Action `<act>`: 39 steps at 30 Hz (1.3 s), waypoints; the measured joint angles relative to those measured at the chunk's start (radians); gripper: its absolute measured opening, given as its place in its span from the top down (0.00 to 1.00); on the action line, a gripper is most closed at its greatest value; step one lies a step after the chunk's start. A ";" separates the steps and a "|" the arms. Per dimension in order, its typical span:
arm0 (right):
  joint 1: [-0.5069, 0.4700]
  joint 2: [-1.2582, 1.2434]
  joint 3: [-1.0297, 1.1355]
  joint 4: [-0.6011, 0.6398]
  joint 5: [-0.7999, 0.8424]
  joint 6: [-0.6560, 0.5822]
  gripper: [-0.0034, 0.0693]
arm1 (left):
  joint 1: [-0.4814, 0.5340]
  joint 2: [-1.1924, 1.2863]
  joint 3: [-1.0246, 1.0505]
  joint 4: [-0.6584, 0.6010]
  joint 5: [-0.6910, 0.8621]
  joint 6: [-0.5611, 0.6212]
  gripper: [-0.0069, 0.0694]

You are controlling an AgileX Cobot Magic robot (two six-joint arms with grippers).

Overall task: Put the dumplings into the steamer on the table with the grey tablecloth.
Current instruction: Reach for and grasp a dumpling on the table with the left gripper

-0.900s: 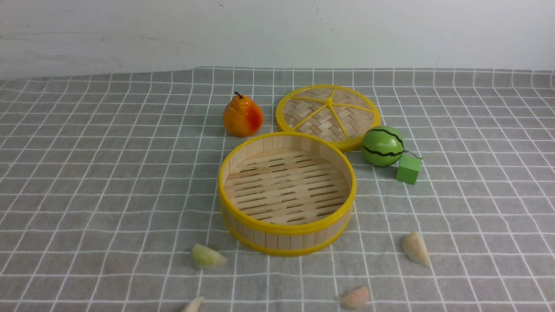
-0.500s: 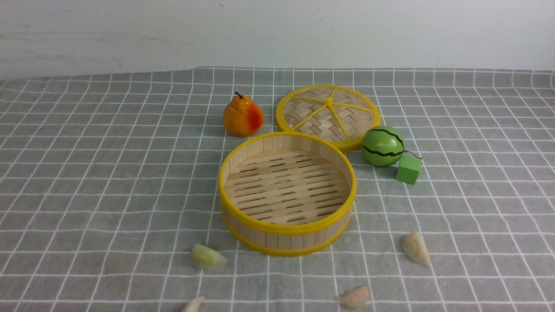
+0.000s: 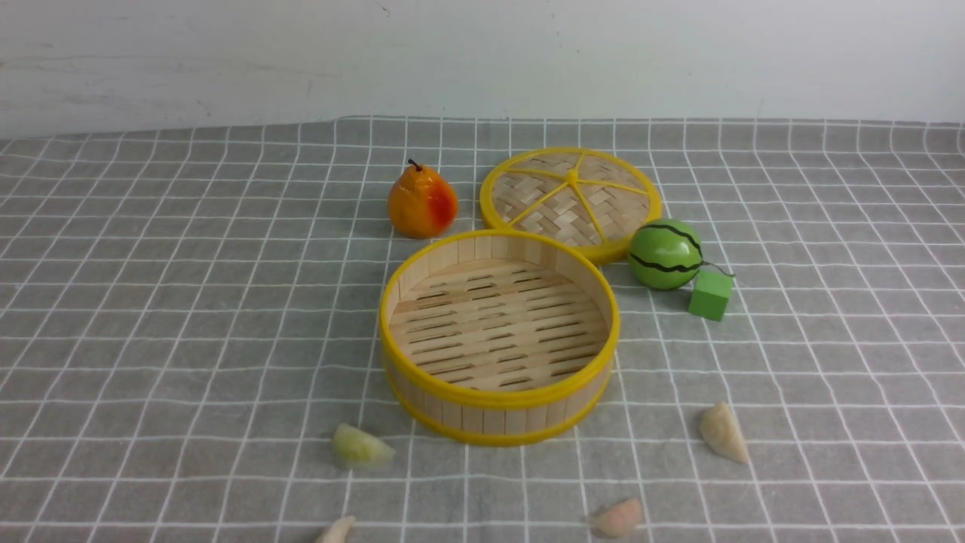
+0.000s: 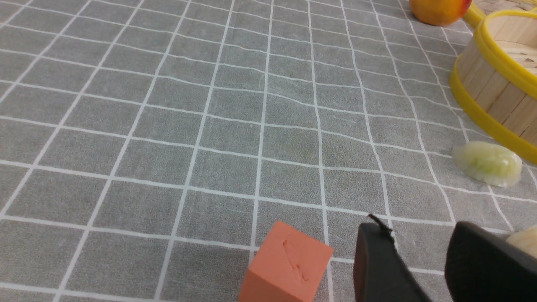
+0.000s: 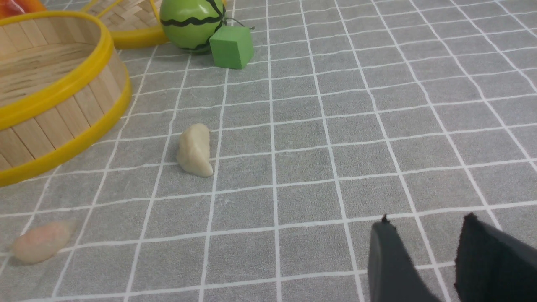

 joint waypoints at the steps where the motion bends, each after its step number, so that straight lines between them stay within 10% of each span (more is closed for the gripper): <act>1: 0.000 0.000 0.000 0.000 0.000 0.000 0.62 | 0.000 0.000 0.000 0.000 0.000 0.000 0.60; 39: 0.000 0.000 0.000 0.001 0.000 0.000 0.62 | 0.000 0.000 0.000 0.013 -0.024 -0.003 0.60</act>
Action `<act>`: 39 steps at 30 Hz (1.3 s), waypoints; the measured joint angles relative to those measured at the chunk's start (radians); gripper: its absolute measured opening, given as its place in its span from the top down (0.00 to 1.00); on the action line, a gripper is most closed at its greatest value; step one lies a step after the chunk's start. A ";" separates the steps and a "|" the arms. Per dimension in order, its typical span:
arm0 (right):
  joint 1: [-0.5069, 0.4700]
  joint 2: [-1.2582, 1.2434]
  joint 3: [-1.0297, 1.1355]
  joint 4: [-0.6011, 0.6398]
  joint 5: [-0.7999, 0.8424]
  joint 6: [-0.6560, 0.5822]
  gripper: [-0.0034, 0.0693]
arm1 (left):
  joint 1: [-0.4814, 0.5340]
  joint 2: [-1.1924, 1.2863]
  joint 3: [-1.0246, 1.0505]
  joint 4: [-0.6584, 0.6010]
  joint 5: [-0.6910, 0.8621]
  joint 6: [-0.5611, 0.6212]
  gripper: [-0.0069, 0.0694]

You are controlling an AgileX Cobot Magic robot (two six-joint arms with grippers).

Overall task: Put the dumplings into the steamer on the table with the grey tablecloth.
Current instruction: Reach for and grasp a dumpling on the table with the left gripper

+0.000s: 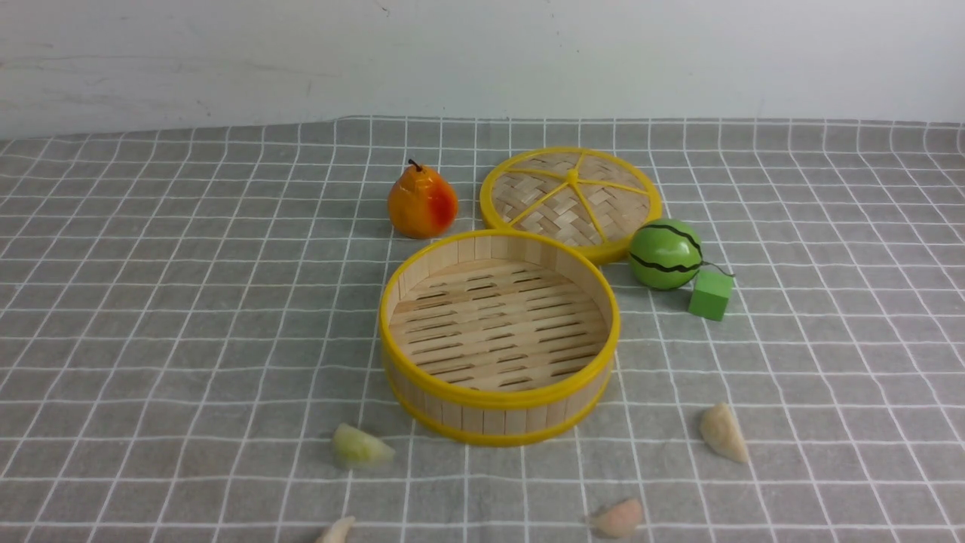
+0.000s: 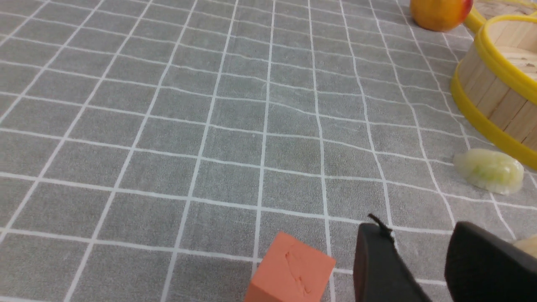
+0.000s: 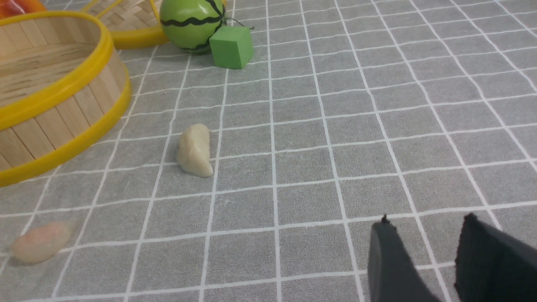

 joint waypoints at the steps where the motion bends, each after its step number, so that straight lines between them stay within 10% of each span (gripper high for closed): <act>1: 0.000 0.000 0.000 0.000 0.000 0.000 0.62 | 0.000 0.000 0.000 -0.014 -0.009 -0.009 0.60; 7: 0.000 0.000 0.000 0.052 0.000 0.003 0.62 | 0.000 0.000 0.000 -0.183 -0.057 -0.141 0.60; 14: 0.000 0.000 0.006 0.643 0.015 0.249 0.62 | 0.000 0.000 0.000 -0.782 -0.106 -0.564 0.60; 24: 0.000 0.000 0.009 0.871 0.008 0.311 0.62 | 0.000 0.000 0.000 -0.882 -0.088 -0.600 0.60; 34: 0.000 0.000 -0.056 0.874 -0.008 0.003 0.63 | 0.000 0.000 -0.179 -0.874 -0.025 -0.340 0.64; 39: 0.000 0.140 -0.261 0.828 -0.015 -0.323 0.84 | 0.000 0.184 -0.471 -0.743 0.281 0.023 0.92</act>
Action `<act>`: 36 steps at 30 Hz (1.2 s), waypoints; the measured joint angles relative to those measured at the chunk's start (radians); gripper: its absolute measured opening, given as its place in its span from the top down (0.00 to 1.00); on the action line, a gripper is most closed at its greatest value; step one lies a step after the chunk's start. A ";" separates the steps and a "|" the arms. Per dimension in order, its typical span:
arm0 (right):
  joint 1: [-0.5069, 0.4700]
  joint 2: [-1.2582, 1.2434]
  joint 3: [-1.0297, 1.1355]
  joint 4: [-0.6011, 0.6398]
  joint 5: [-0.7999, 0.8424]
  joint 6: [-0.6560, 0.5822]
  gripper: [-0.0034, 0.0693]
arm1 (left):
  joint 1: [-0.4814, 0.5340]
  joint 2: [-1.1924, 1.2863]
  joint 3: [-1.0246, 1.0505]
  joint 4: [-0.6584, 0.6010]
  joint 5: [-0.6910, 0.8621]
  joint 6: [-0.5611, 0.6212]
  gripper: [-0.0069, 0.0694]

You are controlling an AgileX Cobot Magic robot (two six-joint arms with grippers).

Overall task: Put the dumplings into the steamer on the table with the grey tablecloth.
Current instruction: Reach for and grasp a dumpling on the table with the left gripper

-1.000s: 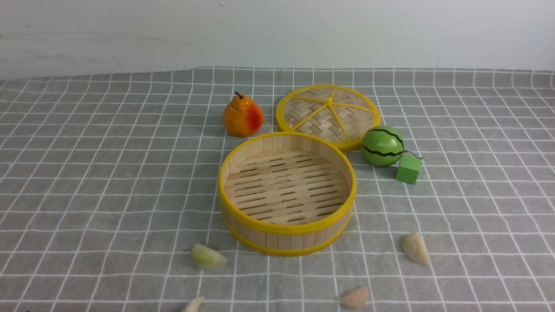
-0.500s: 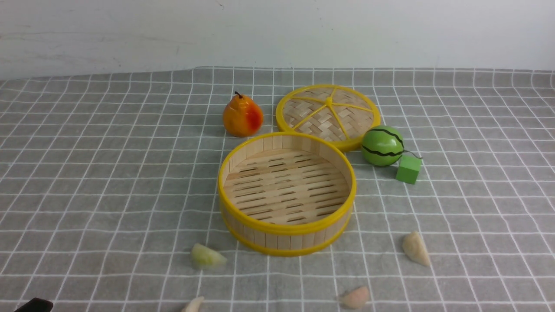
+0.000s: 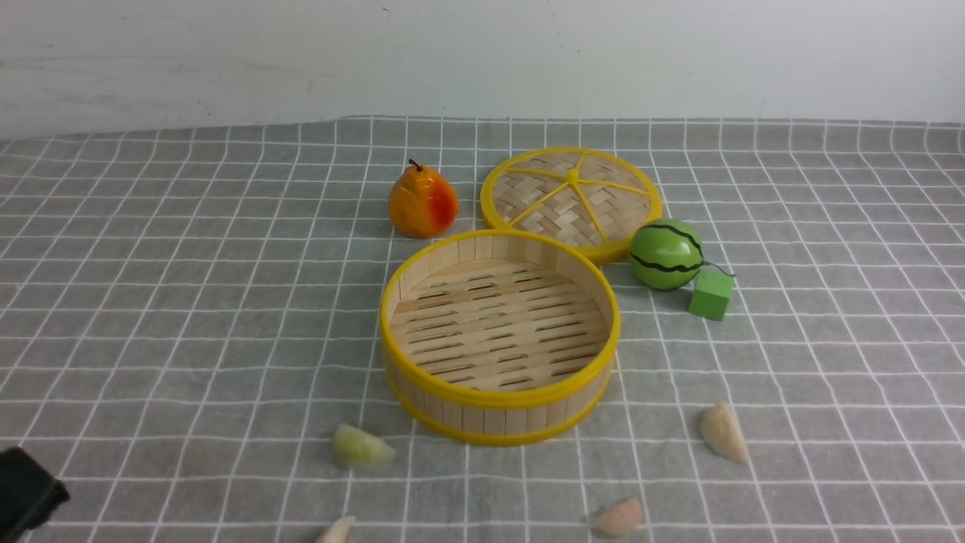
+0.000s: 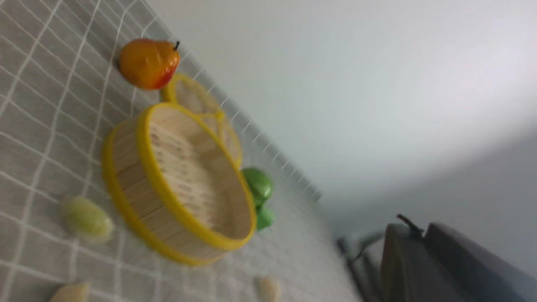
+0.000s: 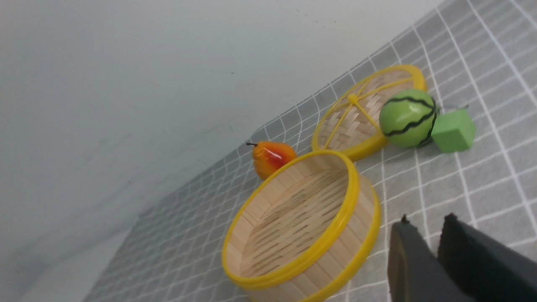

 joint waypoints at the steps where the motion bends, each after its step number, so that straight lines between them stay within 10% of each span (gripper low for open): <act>1: 0.000 0.064 -0.057 -0.018 0.023 -0.060 0.91 | 0.000 0.059 -0.054 0.042 0.084 0.043 0.93; 10: 0.011 0.500 -0.487 -0.178 0.436 -0.281 0.98 | -0.068 0.454 -0.392 0.365 0.542 0.231 0.93; 19: 0.389 0.768 -0.620 -0.496 0.723 -0.235 0.97 | -0.445 0.786 -0.468 0.888 0.560 -0.108 0.90; 30: 0.499 0.858 -0.621 -0.733 0.784 -0.045 0.97 | -0.558 1.256 -0.471 0.806 0.298 -0.200 0.23; 36: 0.499 0.858 -0.624 -0.732 0.768 -0.044 0.96 | -0.558 1.423 -0.477 0.829 0.144 -0.253 0.14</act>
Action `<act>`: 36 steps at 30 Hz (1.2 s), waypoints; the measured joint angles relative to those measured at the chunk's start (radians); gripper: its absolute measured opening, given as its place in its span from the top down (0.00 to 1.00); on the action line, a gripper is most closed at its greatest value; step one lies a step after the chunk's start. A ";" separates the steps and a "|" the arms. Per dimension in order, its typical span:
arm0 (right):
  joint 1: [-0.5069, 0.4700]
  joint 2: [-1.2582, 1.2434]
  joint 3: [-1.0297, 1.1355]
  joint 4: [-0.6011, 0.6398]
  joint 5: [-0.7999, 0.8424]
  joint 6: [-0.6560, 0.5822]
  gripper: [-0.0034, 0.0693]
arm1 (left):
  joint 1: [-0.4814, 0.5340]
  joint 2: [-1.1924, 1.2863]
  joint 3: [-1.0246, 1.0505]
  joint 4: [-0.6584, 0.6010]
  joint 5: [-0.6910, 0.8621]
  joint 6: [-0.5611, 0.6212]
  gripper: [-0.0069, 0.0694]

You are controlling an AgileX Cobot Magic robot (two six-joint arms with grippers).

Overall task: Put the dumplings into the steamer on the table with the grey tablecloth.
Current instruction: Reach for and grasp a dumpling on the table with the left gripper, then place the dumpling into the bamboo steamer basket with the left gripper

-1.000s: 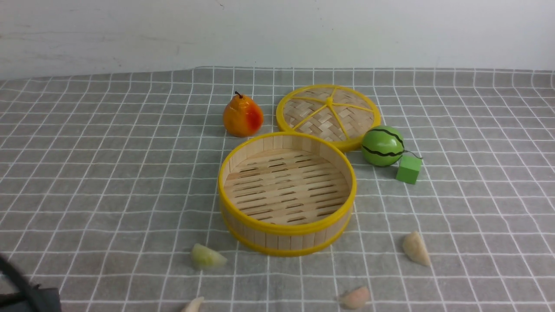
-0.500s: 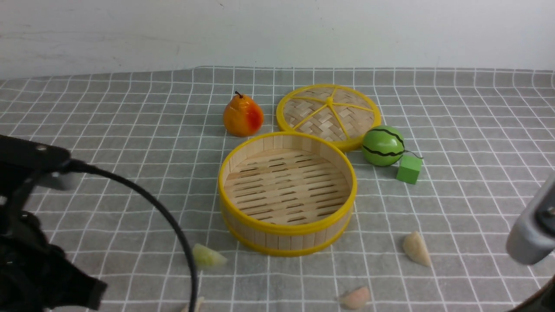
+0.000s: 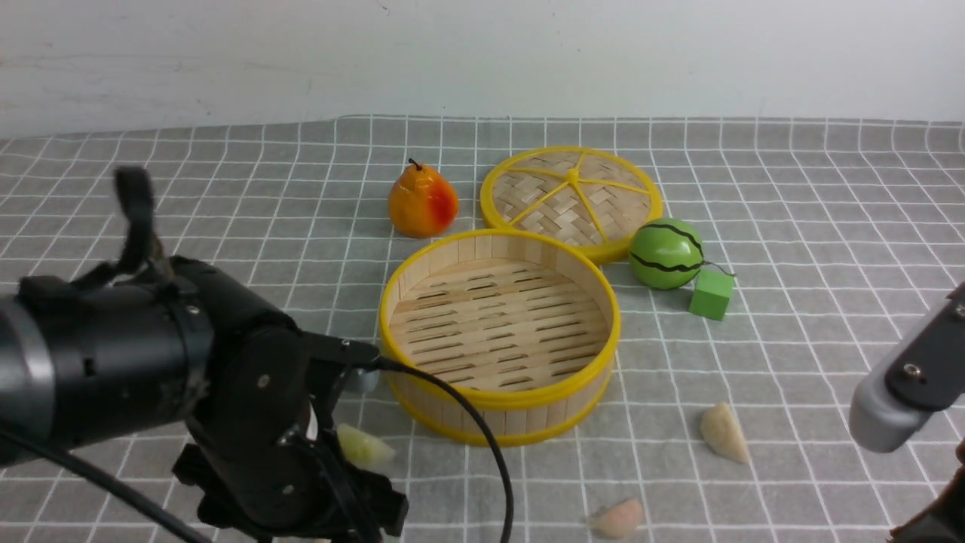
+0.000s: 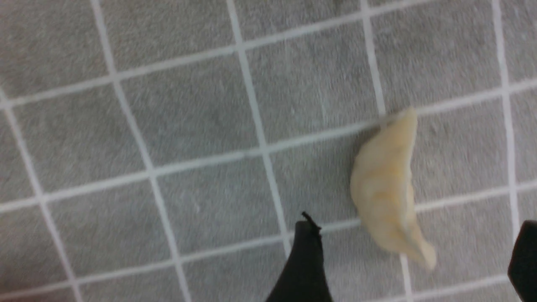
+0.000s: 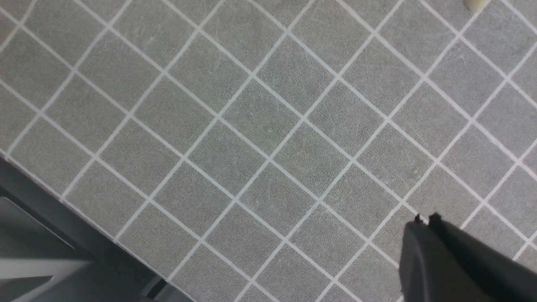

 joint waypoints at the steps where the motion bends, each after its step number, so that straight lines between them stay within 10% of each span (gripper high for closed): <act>1: 0.000 0.000 0.000 0.000 0.000 0.000 0.96 | 0.000 0.023 0.000 0.009 -0.023 -0.017 0.15; 10: 0.000 0.000 0.000 0.000 -0.007 0.000 0.96 | 0.000 0.121 -0.007 0.027 -0.041 -0.058 0.67; 23: 0.000 0.001 0.000 0.001 -0.050 0.000 0.95 | 0.000 0.099 -0.578 0.020 0.286 0.147 0.65; 36: 0.000 0.001 0.000 0.001 -0.056 0.000 0.94 | 0.000 0.598 -1.182 0.024 0.385 0.208 0.65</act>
